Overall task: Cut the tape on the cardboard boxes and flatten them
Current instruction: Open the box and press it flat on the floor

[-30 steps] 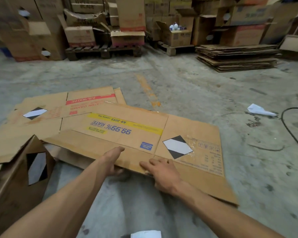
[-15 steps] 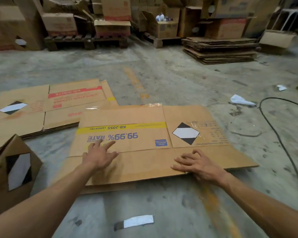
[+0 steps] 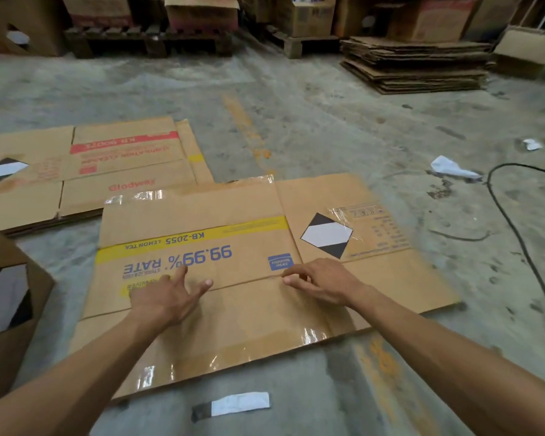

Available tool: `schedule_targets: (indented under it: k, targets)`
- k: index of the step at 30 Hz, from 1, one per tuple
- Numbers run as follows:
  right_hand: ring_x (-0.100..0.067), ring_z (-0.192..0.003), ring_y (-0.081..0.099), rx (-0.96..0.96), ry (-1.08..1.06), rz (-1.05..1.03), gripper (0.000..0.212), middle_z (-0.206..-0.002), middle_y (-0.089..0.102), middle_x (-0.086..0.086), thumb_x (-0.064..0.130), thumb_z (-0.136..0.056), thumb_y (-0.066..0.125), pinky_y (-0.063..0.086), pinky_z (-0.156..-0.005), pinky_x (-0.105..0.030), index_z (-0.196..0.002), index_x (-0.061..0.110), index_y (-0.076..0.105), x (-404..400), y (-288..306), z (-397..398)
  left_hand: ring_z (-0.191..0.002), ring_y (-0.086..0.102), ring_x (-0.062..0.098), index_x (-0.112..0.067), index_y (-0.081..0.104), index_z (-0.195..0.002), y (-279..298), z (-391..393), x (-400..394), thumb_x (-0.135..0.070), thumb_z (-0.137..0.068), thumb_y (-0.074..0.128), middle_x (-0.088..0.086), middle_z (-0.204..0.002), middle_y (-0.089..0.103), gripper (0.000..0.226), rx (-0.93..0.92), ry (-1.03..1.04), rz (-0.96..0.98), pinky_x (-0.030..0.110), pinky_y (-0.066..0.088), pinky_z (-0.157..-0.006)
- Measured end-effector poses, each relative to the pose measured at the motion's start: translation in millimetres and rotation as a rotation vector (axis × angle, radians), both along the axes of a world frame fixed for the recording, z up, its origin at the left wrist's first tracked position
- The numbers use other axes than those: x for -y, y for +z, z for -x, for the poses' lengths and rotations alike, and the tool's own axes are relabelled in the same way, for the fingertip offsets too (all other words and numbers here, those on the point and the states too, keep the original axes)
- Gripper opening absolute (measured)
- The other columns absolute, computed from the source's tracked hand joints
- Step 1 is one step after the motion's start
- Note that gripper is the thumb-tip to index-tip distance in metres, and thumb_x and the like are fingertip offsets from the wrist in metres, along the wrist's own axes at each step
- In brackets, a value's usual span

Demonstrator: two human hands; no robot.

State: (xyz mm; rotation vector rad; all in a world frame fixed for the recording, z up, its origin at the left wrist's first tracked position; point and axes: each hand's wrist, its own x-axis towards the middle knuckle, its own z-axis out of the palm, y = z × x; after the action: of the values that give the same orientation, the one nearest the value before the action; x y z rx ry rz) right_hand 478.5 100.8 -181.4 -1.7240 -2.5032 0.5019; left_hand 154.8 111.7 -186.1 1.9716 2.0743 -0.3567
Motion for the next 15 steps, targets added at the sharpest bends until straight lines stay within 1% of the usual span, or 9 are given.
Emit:
schedule_targets:
  k: [2, 4, 6, 7, 8, 9, 12, 14, 15]
  targets:
    - [-0.019, -0.112, 0.055, -0.028, -0.08, -0.041, 0.047, -0.115, 0.065, 0.005, 0.061, -0.096, 0.041, 0.043, -0.086, -0.036, -0.132, 0.035, 0.056, -16, -6, 9, -0.133, 0.042, 0.033, -0.033, 0.023, -0.148, 2, -5, -14, -0.082, -0.085, 0.014, 0.008, -0.145, 0.046, 0.08, -0.032, 0.032, -0.074, 0.053, 0.034, -0.104]
    - [-0.023, -0.131, 0.039, -0.052, -0.19, -0.099, 0.056, -0.137, 0.05, 0.003, 0.066, -0.093, 0.04, 0.033, -0.102, -0.044, -0.142, 0.039, 0.042, -36, -13, 14, -0.142, 0.026, 0.033, -0.038, 0.022, -0.15, -2, -13, -30, -0.077, -0.088, 0.019, 0.008, -0.154, 0.03, 0.072, 0.029, 0.011, -0.12, 0.058, 0.028, -0.109]
    - [-0.026, -0.149, 0.011, 0.0, -0.271, -0.05, 0.068, -0.16, 0.022, 0.007, 0.077, -0.088, 0.028, 0.012, -0.114, -0.057, -0.149, 0.05, 0.02, -47, -25, 20, -0.151, 0.004, 0.029, -0.051, 0.008, -0.152, -17, -21, -41, -0.075, -0.09, 0.017, 0.0, -0.165, 0.003, 0.067, 0.105, -0.045, -0.099, 0.062, 0.016, -0.114]
    - [-0.026, -0.151, -0.003, 0.061, -0.279, -0.032, 0.071, -0.164, 0.007, 0.01, 0.081, -0.086, 0.02, 0.002, -0.115, -0.061, -0.15, 0.053, 0.011, -48, -36, 22, -0.152, -0.005, 0.028, -0.056, 0.002, -0.15, -28, -25, -42, -0.075, -0.09, 0.014, -0.005, -0.166, -0.008, 0.064, 0.124, -0.058, -0.091, 0.064, 0.008, -0.115]
    - [-0.027, -0.15, -0.012, 0.12, -0.276, -0.038, 0.073, -0.164, -0.004, 0.013, 0.083, -0.084, 0.013, -0.004, -0.115, -0.063, -0.15, 0.055, 0.003, -45, -47, 24, -0.152, -0.011, 0.027, -0.059, -0.002, -0.149, -40, -27, -41, -0.076, -0.09, 0.01, -0.009, -0.165, -0.013, 0.063, 0.139, -0.057, -0.113, 0.065, 0.002, -0.116]
    - [-0.027, -0.15, -0.017, 0.158, -0.276, -0.059, 0.074, -0.163, -0.009, 0.015, 0.084, -0.082, 0.007, -0.008, -0.114, -0.064, -0.15, 0.055, -0.001, -43, -56, 24, -0.152, -0.013, 0.026, -0.06, -0.003, -0.148, -50, -29, -37, -0.076, -0.089, 0.006, -0.011, -0.164, -0.015, 0.062, 0.15, -0.051, -0.161, 0.064, -0.003, -0.116]
    - [-0.025, -0.149, -0.02, 0.165, -0.282, -0.087, 0.073, -0.163, -0.011, 0.016, 0.083, -0.083, 0.006, -0.012, -0.113, -0.064, -0.15, 0.056, -0.002, -47, -66, 23, -0.151, -0.014, 0.024, -0.061, -0.003, -0.148, -64, -27, -30, -0.074, -0.088, -0.004, -0.014, -0.163, -0.013, 0.061, 0.175, -0.048, -0.244, 0.061, -0.009, -0.116]
    - [-0.024, -0.15, -0.016, 0.146, -0.286, -0.056, 0.073, -0.163, -0.006, 0.017, 0.083, -0.083, 0.012, -0.011, -0.113, -0.064, -0.15, 0.055, 0.002, -47, -62, 24, -0.152, -0.014, 0.023, -0.061, -0.001, -0.148, -63, -26, -30, -0.071, -0.09, -0.002, -0.015, -0.164, -0.011, 0.058, 0.173, -0.038, -0.227, 0.06, -0.01, -0.116]
    - [-0.025, -0.15, -0.011, 0.133, -0.277, -0.054, 0.073, -0.163, -0.001, 0.017, 0.083, -0.083, 0.016, -0.009, -0.113, -0.063, -0.15, 0.055, 0.007, -49, -59, 24, -0.152, -0.01, 0.023, -0.061, 0.005, -0.148, -62, -27, -31, -0.069, -0.093, 0.001, -0.014, -0.165, -0.005, 0.056, 0.17, -0.02, -0.233, 0.06, -0.008, -0.116]
